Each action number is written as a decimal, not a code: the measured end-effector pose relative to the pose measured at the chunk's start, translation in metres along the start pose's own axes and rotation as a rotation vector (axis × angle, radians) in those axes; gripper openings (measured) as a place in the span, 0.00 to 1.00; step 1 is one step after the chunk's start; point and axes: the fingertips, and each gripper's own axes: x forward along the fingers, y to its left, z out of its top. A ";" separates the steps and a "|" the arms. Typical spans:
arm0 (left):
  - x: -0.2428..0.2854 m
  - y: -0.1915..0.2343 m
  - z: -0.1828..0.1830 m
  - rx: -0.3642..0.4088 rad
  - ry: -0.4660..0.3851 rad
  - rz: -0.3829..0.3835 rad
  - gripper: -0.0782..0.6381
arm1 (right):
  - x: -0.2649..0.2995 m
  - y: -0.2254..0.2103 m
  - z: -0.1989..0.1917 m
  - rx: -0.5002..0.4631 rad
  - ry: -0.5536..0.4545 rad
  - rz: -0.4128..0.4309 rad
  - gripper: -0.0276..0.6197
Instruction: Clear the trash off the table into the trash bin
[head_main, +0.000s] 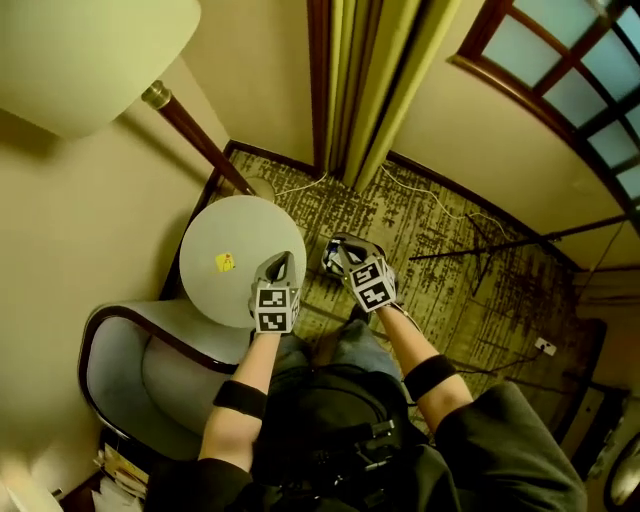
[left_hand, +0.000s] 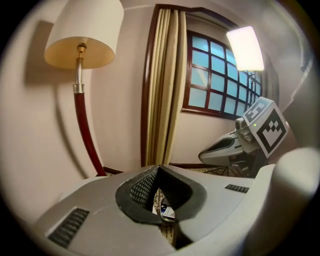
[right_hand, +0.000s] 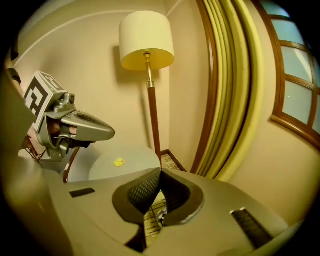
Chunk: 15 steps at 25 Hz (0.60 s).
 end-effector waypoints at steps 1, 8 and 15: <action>-0.011 0.015 -0.003 -0.010 -0.004 0.034 0.12 | 0.006 0.014 0.008 -0.020 -0.005 0.029 0.04; -0.098 0.110 -0.038 -0.108 -0.019 0.255 0.12 | 0.043 0.134 0.060 -0.177 -0.029 0.252 0.04; -0.160 0.158 -0.072 -0.201 -0.030 0.347 0.12 | 0.064 0.232 0.085 -0.290 -0.030 0.392 0.04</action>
